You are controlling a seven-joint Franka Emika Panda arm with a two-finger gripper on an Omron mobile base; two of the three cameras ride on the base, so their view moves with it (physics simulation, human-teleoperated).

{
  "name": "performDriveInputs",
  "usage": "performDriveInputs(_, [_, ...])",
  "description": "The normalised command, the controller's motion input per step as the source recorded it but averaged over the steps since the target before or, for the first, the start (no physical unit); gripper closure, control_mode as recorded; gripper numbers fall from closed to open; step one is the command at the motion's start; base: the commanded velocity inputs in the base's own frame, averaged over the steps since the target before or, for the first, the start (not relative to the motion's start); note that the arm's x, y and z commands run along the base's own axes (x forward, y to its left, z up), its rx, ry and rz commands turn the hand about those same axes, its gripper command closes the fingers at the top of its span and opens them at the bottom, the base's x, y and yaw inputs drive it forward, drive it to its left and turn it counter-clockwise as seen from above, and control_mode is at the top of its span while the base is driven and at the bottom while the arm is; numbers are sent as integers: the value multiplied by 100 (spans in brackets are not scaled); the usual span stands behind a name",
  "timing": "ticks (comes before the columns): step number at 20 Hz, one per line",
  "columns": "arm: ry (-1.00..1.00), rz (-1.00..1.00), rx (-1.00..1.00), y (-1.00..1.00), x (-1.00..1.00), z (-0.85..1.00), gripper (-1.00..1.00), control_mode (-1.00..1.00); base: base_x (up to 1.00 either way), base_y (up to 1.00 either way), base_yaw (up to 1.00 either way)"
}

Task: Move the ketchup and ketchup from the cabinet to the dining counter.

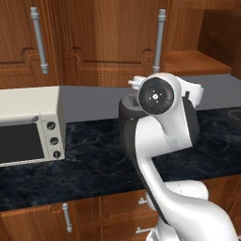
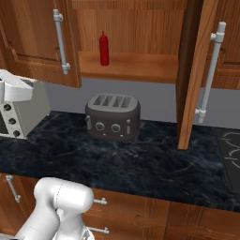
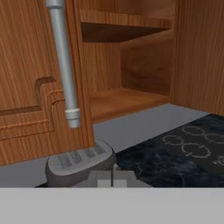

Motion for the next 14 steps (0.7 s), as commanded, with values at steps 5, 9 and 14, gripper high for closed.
performDriveInputs(5, [0,-2,0,-4,-2,0,100,-100,0,0,0])
performDriveInputs(9, [0,0,6,-43,7,0,100,-100,0,0,0])
performDriveInputs(14, [0,0,26,-59,21,0,100,-100,0,0,0])
